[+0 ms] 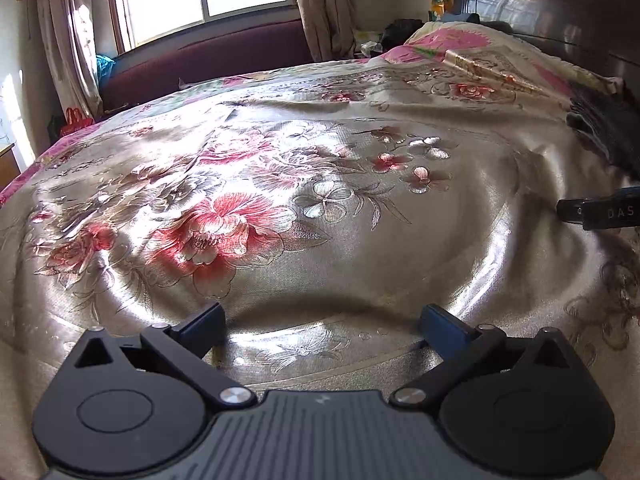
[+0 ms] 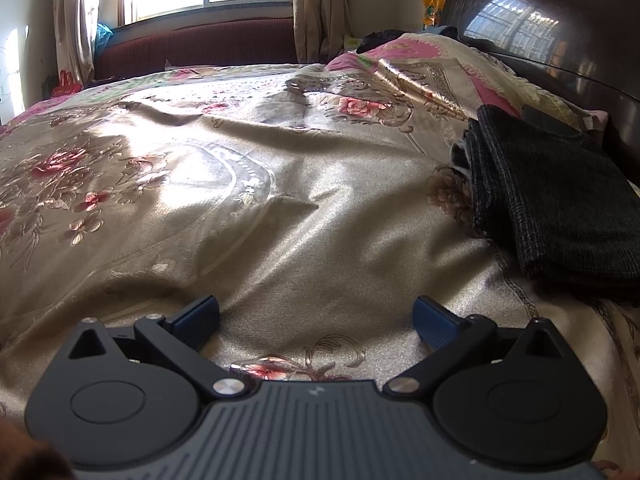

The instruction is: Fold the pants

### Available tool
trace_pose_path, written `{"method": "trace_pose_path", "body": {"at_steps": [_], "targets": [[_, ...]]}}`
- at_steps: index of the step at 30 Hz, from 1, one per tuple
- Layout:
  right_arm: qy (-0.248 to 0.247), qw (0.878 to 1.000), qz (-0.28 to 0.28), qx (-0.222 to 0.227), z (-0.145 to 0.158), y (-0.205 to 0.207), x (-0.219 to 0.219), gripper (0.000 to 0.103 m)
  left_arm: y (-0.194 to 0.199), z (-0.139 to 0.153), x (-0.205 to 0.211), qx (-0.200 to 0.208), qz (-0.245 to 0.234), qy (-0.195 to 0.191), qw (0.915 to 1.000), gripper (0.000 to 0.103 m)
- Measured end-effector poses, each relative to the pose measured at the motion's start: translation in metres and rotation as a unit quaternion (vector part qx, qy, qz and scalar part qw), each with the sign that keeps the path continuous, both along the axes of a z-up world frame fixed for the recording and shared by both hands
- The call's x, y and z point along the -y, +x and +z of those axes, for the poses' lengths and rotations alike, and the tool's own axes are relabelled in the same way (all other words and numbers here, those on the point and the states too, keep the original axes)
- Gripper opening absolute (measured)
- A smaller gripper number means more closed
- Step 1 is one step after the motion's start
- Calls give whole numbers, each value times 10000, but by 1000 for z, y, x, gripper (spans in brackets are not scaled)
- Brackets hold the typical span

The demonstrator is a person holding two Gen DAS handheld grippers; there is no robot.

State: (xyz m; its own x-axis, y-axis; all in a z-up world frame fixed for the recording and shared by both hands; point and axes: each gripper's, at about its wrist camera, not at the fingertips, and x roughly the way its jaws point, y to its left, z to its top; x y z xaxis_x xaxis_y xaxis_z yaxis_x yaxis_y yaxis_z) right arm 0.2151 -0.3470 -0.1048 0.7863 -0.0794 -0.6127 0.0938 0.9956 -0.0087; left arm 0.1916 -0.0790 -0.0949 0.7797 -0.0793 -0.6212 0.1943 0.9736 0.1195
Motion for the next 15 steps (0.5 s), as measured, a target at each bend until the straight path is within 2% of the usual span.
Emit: {"method": "trace_pose_path", "body": {"at_steps": [11,15], "targets": [[3,10000,2,-8,0,1,0,102,-1,-1,-8,6,-11,-280,9996,103],[3,10000,2,-15,0,0,0,102,0,-1,-6,-8,-8,-184,9998,103]]}}
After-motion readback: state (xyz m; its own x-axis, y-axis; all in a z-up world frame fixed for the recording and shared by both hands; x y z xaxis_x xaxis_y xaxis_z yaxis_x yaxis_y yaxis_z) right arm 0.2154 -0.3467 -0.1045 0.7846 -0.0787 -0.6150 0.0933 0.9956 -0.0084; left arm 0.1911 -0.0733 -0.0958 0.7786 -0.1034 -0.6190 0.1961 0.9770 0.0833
